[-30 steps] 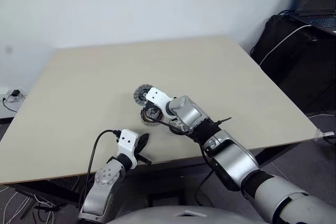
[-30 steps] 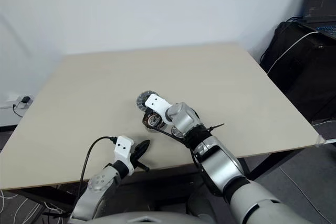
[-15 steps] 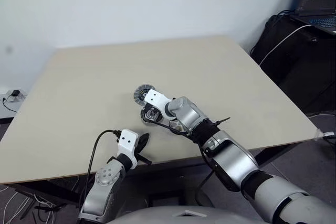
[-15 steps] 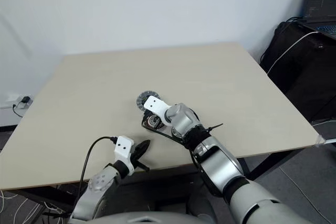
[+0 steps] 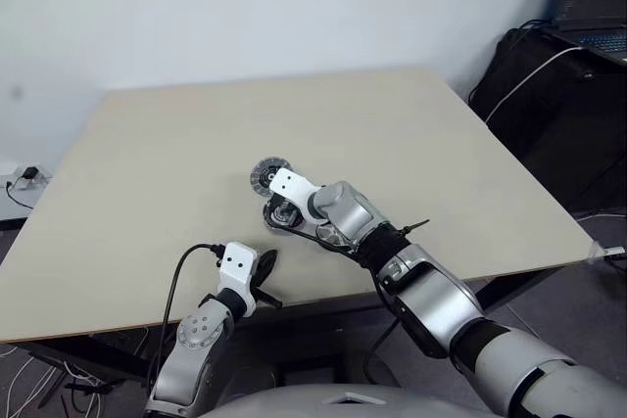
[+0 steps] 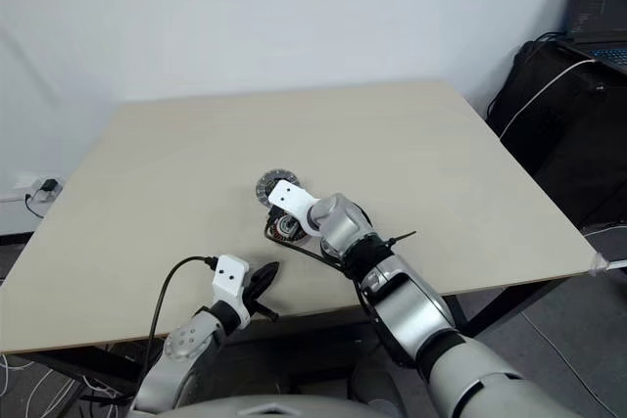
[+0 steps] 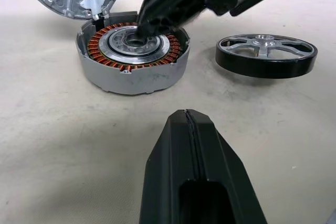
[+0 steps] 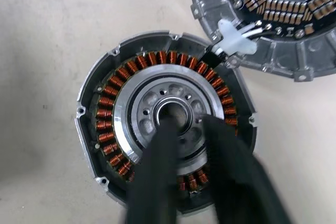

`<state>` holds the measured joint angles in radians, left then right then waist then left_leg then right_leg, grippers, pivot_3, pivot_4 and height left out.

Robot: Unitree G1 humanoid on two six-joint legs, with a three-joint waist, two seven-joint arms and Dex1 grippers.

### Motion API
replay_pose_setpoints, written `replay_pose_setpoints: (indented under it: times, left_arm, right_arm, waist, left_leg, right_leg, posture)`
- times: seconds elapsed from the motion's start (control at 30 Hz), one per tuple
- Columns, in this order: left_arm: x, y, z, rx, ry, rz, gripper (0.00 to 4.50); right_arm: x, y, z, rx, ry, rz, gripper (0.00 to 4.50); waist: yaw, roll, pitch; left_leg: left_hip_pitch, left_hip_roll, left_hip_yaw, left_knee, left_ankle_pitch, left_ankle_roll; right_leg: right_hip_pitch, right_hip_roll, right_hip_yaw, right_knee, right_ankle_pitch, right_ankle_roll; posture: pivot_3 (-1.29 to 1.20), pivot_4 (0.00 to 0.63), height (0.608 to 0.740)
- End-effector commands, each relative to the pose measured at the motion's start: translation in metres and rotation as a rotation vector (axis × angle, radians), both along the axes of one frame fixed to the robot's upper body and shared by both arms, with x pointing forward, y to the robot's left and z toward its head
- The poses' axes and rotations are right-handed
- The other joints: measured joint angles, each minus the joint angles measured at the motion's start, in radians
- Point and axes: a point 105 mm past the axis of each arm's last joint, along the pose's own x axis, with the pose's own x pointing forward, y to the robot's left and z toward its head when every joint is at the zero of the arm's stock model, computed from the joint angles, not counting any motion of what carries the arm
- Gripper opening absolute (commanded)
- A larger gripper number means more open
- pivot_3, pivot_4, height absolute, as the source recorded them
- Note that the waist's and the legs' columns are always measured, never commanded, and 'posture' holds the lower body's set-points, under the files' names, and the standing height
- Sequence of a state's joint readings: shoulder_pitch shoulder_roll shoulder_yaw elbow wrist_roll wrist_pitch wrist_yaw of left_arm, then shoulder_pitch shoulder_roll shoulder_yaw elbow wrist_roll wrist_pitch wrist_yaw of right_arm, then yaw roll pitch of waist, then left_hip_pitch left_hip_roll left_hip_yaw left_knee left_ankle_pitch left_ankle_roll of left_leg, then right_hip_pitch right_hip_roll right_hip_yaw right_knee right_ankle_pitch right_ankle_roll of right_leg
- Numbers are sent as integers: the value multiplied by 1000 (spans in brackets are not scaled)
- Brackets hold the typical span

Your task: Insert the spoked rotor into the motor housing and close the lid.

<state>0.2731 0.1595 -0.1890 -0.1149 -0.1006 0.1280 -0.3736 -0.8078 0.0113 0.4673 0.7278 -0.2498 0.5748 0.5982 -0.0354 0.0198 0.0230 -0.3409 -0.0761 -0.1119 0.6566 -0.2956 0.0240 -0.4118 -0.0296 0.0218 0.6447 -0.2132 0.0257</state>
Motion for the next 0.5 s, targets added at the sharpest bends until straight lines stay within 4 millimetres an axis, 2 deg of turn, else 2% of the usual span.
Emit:
replay_pose_setpoints:
  times: [0.03, 0.23, 0.33, 0.37, 0.43, 0.5]
  left_arm:
    - [6, -3, 15, -18, -55, -8, 0]
    - [8, -3, 15, -18, -54, -12, 0]
    - [9, -3, 16, -18, -54, -13, 0]
    - [9, -3, 16, -18, -53, -14, 0]
    - [9, -3, 16, -18, -53, -16, 0]
    - [9, -3, 15, -18, -53, -19, 0]
  right_arm:
    - [5, 5, 14, 26, -43, 10, 2098]
    - [12, 3, 24, 61, -78, -11, 4029]
    - [15, 3, 31, 107, -87, -40, 4029]
    - [15, 3, 32, 117, -91, -47, 3865]
    - [15, 2, 31, 124, -93, -54, 3407]
    - [13, 2, 29, 124, -90, -55, 2714]
  waist:
    - [0, 0, 0]
    - [0, 0, 0]
    - [0, 0, 0]
    - [0, 0, 0]
    - [0, 0, 0]
    - [0, 0, 0]
  left_leg:
    - [0, 0, 0, 0, 0, 0]
    - [0, 0, 0, 0, 0, 0]
    - [0, 0, 0, 0, 0, 0]
    - [0, 0, 0, 0, 0, 0]
    - [0, 0, 0, 0, 0, 0]
    - [0, 0, 0, 0, 0, 0]
  right_leg:
    - [0, 0, 0, 0, 0, 0]
    - [0, 0, 0, 0, 0, 0]
    - [0, 0, 0, 0, 0, 0]
    - [0, 0, 0, 0, 0, 0]
    - [0, 0, 0, 0, 0, 0]
    - [0, 0, 0, 0, 0, 0]
  posture:
    - [0, 0, 740]
    - [0, 0, 740]
    - [0, 0, 740]
    - [0, 0, 740]
    - [0, 0, 740]
    - [0, 0, 740]
